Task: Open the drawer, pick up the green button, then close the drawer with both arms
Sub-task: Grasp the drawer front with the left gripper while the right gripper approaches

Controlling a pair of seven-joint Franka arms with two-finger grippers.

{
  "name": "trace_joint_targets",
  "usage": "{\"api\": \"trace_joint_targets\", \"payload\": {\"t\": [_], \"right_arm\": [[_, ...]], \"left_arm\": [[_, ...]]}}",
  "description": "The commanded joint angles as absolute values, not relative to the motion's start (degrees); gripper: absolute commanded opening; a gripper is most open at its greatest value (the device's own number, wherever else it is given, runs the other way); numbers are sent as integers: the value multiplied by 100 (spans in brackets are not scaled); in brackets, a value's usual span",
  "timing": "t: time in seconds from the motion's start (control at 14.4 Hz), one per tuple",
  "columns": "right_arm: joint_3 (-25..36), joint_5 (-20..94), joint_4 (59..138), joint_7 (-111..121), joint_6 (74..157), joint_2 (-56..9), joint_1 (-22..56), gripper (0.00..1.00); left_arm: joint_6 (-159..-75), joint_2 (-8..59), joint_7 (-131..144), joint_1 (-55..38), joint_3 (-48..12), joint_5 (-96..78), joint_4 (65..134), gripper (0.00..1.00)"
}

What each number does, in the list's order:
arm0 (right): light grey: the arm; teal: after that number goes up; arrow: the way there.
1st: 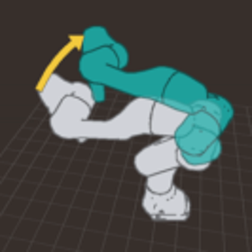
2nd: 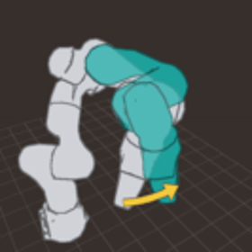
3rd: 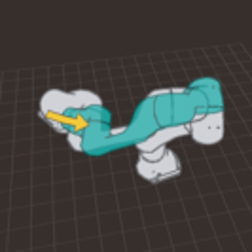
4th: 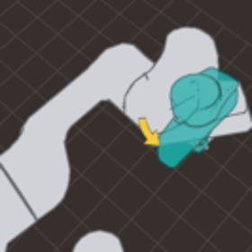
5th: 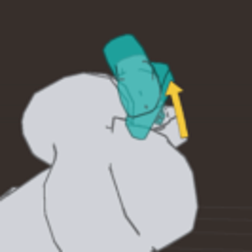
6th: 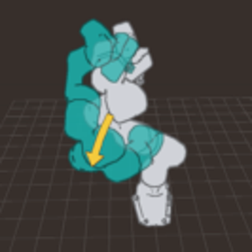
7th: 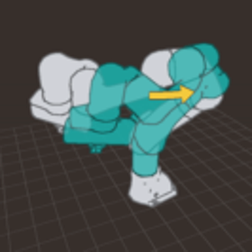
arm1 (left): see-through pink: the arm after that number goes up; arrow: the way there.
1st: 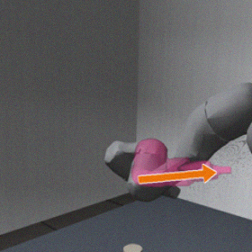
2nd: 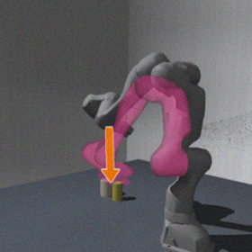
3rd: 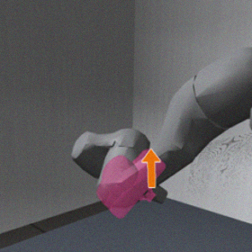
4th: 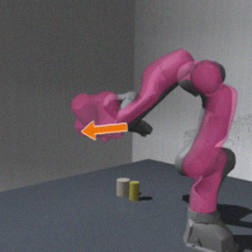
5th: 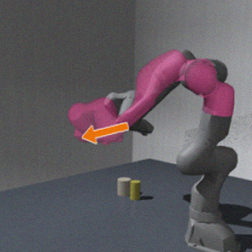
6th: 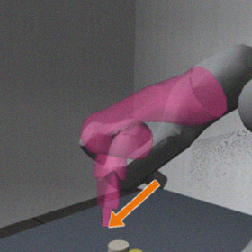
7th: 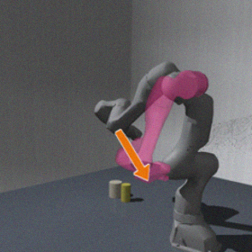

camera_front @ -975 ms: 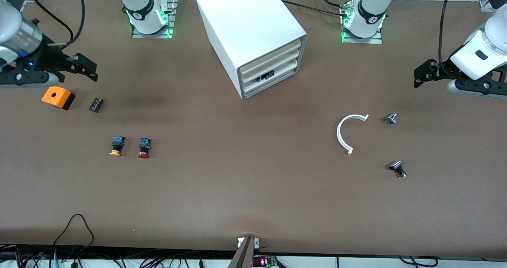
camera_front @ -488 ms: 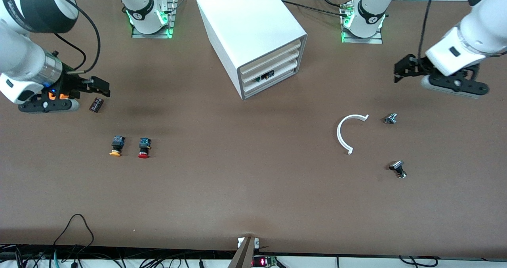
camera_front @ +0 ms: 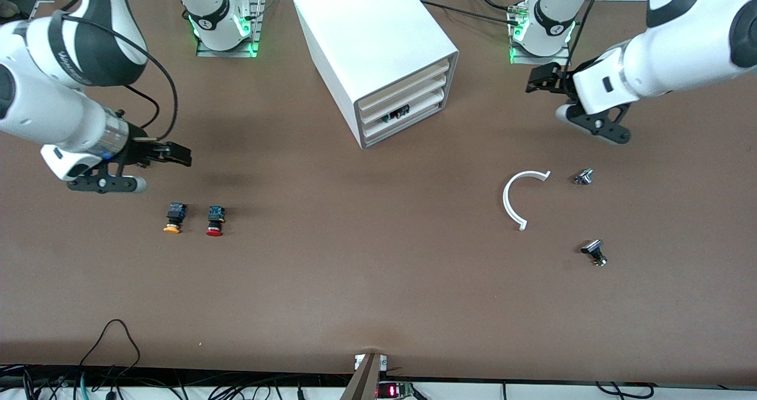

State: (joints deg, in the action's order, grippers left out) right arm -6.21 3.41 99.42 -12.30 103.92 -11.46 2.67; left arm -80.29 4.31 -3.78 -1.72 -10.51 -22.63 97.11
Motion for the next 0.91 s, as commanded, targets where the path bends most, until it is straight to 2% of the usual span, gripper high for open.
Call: {"api": "trace_joint_targets", "payload": {"t": [0.0, 0.49, 0.84], "right_arm": [[-624, 483, 9625, -2071, 10380, -1458, 518, 99], [-624, 492, 8764, -3619, 10371, -2284, 1124, 99], [-615, 457, 8262, -4288, 10389, -2724, 1485, 99]], "left_arm": [[-7612, 948, -501, -158, -1107, -2951, 9545, 99], [-7980, 1879, -835, -211, -1406, -3882, 9615, 100], [-8612, 2100, -1677, -176, -1406, -4183, 9870, 100]]}}
